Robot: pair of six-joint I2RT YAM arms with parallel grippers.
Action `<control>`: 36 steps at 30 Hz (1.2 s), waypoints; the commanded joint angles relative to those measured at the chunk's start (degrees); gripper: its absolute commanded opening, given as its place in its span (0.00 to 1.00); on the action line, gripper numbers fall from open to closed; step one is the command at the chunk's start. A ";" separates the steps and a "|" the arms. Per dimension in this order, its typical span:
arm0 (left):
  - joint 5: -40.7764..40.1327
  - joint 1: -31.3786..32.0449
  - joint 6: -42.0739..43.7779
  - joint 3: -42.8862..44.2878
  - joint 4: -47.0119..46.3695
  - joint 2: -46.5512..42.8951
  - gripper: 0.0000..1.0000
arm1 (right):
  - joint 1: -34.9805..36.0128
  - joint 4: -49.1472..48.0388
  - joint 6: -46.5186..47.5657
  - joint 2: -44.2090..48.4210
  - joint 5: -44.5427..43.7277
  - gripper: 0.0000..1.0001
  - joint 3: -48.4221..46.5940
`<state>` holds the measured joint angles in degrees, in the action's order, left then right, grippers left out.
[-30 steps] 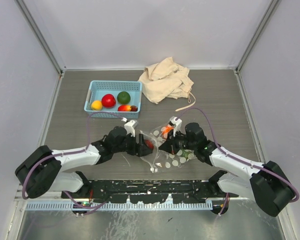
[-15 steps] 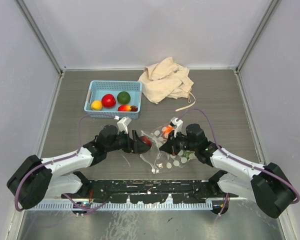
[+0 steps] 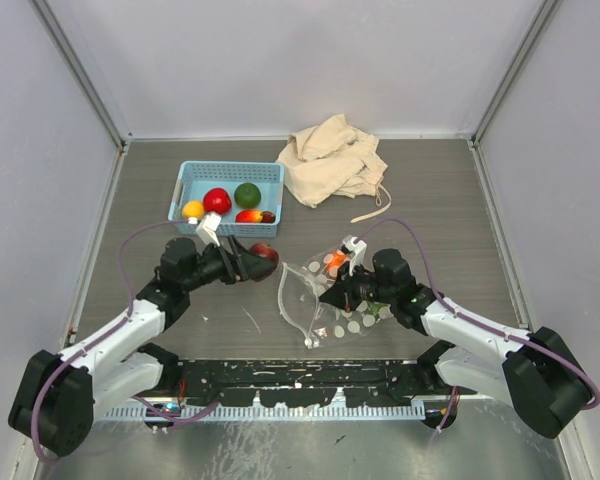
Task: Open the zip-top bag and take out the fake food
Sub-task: Pick up the fake fruit from the zipper food storage bag, then place the fake fruit in the bin.
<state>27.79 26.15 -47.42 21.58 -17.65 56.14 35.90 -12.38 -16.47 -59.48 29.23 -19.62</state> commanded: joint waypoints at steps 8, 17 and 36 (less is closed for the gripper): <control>6.93 -15.07 -1.53 8.13 2.09 3.17 0.08 | 0.09 -3.20 -0.05 1.34 0.82 0.01 -0.26; 4.95 -17.55 0.20 16.03 6.89 11.62 0.09 | 0.12 -3.27 0.03 0.61 1.20 0.01 -0.43; -34.38 -17.54 6.37 40.00 32.41 27.47 0.09 | 0.13 -4.50 -0.41 -0.11 2.21 0.01 -0.15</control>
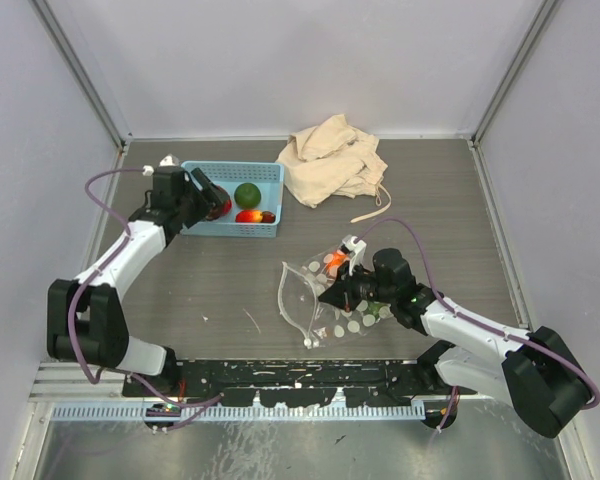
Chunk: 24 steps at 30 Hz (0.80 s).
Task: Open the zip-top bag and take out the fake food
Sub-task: Place the fake fruit in the bin.
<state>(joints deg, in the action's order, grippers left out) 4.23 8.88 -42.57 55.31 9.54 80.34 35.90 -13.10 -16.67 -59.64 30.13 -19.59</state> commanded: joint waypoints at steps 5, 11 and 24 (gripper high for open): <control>-13.93 -0.28 1.93 13.26 8.26 9.94 0.09 | 0.11 -3.93 -0.21 -0.13 1.53 0.01 -0.25; -20.03 -0.28 4.22 22.87 13.99 17.57 0.12 | 0.06 -4.20 -0.38 -0.15 1.77 0.01 -0.10; -24.36 -0.30 8.72 32.39 18.26 25.79 0.98 | 0.13 -5.09 -0.74 -1.11 1.88 0.01 -0.09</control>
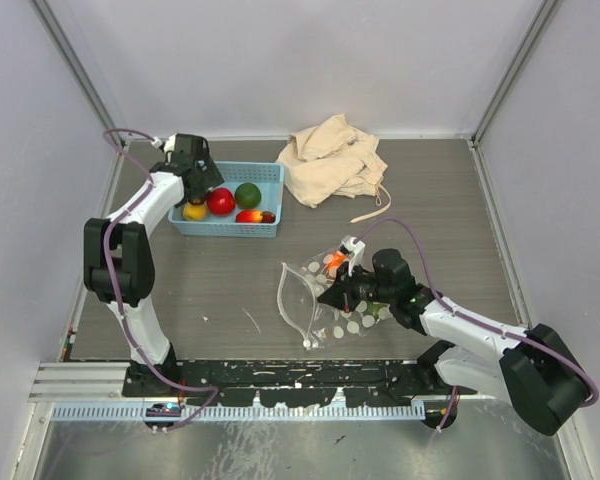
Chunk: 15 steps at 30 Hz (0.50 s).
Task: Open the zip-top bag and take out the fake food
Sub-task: Place the fake fruit in the bin.
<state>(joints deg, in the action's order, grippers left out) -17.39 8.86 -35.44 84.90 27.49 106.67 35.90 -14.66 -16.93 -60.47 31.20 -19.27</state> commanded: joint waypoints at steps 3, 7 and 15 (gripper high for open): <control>-1.99 -0.25 2.17 2.66 -0.57 -1.94 0.98 | 0.13 -3.54 -0.31 -0.55 0.92 0.01 -0.59; -0.39 -0.26 3.07 -0.33 -3.42 -6.86 0.98 | 0.13 -3.62 -0.13 -0.68 0.70 0.01 -0.64; 29.29 -2.09 2.14 -26.78 -27.63 -28.35 0.98 | 0.09 -3.98 0.04 1.26 1.06 0.01 -0.60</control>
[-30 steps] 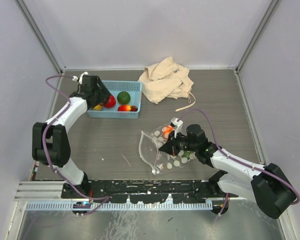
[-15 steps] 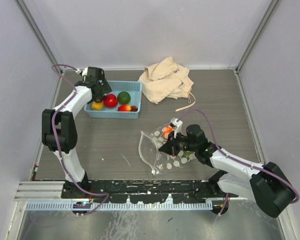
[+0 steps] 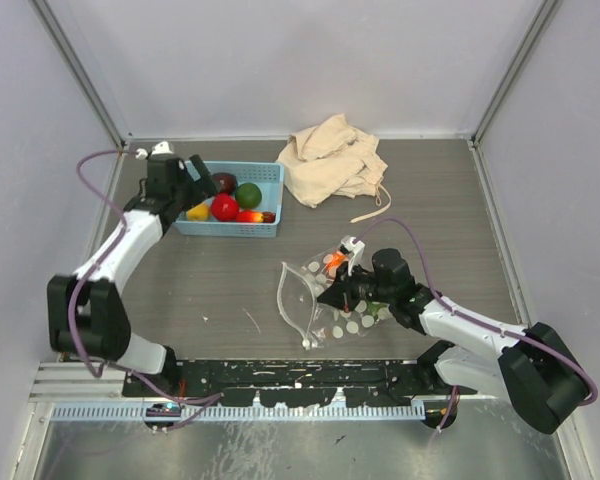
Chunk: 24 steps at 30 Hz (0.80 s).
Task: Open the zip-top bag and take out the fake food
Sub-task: Place the fake fruit in the bin.
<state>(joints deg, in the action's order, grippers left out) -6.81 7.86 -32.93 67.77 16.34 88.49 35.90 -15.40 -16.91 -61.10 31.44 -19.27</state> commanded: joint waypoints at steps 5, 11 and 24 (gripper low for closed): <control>40.99 -0.24 -9.89 -22.91 -28.37 -18.89 0.98 | 0.05 -3.10 0.03 3.40 0.73 0.01 -0.15; 45.88 9.52 -9.14 -32.85 -30.75 -28.74 0.96 | 0.05 -3.63 -0.79 4.71 0.61 0.01 0.63; 38.68 29.30 -14.96 -45.25 -40.40 -32.94 0.50 | 0.03 -4.29 -0.71 7.71 0.65 0.01 2.48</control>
<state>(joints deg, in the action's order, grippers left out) 34.02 32.75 -46.37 22.81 -17.76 54.22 35.90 -16.12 -17.43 -54.61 31.64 -16.88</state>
